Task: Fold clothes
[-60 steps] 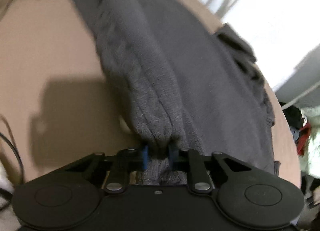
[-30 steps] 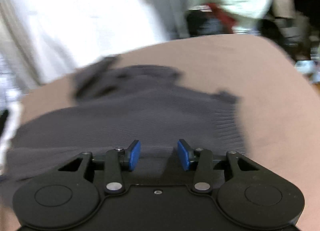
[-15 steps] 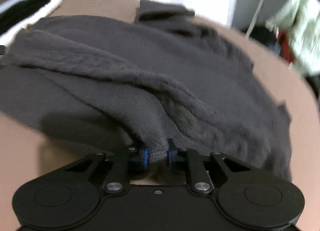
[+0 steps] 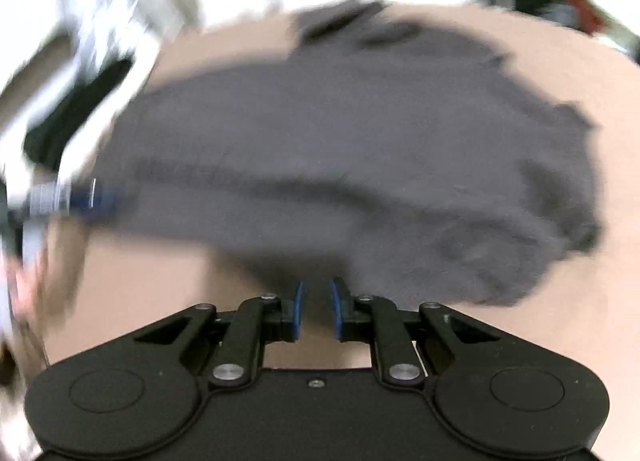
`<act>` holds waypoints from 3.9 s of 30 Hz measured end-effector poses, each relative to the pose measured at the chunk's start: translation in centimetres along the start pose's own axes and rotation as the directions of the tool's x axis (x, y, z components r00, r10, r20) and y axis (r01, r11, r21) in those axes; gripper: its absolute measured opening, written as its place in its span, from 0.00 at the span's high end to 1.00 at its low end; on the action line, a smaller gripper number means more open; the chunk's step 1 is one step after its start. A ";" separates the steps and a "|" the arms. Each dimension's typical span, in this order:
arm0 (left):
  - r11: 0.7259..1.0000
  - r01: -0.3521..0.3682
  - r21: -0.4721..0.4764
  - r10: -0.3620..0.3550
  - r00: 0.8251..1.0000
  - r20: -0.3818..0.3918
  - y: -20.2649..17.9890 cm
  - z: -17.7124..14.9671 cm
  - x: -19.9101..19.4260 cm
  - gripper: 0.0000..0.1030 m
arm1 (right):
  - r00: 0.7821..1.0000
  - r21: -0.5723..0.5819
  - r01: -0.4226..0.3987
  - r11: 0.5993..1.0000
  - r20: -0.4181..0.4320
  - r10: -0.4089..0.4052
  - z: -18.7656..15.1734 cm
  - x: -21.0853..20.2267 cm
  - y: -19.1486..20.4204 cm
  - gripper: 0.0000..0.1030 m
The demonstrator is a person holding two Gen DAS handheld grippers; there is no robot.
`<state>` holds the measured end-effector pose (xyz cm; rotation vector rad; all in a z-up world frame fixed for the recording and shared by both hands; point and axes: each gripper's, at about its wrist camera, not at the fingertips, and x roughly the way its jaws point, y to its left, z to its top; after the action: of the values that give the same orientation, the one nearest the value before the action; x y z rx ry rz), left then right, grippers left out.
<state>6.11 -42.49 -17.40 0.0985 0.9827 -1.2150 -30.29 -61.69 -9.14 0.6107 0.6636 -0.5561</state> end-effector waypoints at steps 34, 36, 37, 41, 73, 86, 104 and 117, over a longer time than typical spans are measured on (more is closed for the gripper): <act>0.925 0.379 -0.017 -0.370 0.892 -0.260 -13.8 -6.3 8.0 0.24 | 0.963 0.425 0.267 0.865 -0.142 -0.228 0.3 4.7 -9.9 0.82; 0.948 0.315 0.043 -0.299 0.930 -0.216 -13.6 -5.1 6.6 0.24 | 0.948 0.417 0.318 0.851 -0.112 -0.299 0.4 3.4 -8.6 0.54; 0.958 0.282 0.059 -0.267 0.946 -0.187 -13.2 -4.3 5.9 0.22 | 0.934 0.404 0.351 0.845 -0.089 -0.345 0.4 2.5 -7.7 0.50; 0.989 0.148 0.008 -0.147 0.987 -0.069 -9.9 -1.0 3.7 0.18 | 0.952 0.232 0.234 0.944 0.143 -0.270 2.6 -0.5 -2.4 0.51; 0.967 -0.188 -0.174 0.199 0.979 0.044 0.5 16.4 6.9 0.92 | 0.956 -0.020 -0.243 0.970 -0.174 0.236 4.4 13.5 5.7 0.36; 0.953 -0.208 -0.219 0.248 0.954 0.172 3.7 18.6 9.0 0.16 | 0.995 -0.002 0.047 0.999 0.088 -0.047 6.1 13.5 3.9 0.37; 0.895 -0.445 0.016 0.441 0.891 0.110 0.9 14.9 10.2 0.88 | 0.972 -0.095 -0.177 0.980 -0.170 0.159 4.5 15.4 6.7 0.36; 0.831 -0.557 0.007 0.555 0.828 0.078 -1.2 16.3 6.6 0.33 | 0.928 -0.134 -0.277 0.951 -0.294 0.229 5.1 13.4 7.3 0.33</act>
<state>14.63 -56.70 -11.51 0.3405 0.7929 -0.6847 -14.76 -63.73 -12.91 0.6035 0.8704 -0.1672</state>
